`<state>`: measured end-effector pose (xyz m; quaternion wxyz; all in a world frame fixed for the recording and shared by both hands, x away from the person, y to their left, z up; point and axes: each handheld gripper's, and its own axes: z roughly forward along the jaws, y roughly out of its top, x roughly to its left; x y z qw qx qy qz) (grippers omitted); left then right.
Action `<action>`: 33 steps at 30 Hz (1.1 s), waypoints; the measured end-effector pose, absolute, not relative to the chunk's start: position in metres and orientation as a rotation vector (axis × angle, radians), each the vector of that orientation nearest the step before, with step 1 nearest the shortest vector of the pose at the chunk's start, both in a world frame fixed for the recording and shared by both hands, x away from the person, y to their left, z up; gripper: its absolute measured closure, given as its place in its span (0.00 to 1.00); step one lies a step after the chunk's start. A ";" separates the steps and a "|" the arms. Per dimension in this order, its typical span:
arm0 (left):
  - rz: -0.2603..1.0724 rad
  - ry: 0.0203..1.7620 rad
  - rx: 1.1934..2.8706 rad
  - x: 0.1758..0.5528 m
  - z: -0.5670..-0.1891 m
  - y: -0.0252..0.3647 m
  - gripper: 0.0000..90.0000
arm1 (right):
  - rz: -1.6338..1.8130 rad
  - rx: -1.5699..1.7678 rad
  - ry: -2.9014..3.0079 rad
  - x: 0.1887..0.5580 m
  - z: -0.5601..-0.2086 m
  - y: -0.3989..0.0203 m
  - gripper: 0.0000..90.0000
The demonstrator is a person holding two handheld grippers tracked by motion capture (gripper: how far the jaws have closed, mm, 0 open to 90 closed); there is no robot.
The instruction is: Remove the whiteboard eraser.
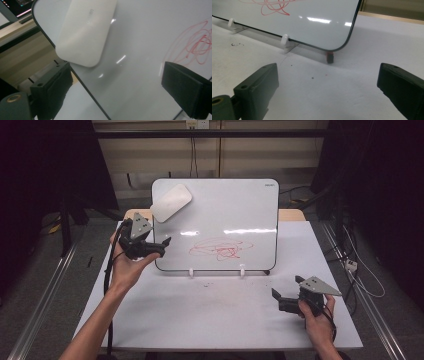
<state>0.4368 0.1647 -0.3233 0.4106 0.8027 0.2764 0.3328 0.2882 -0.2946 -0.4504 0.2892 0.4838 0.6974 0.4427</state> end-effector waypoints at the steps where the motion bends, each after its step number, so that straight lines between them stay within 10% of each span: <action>1: 0.838 0.696 2.021 0.437 -0.323 0.165 0.10 | 1.184 1.292 1.862 0.288 -0.450 -0.295 0.04; 33: 0.975 0.613 2.106 0.513 -0.304 0.128 0.21 | 1.181 1.304 1.867 0.288 -0.452 -0.296 0.04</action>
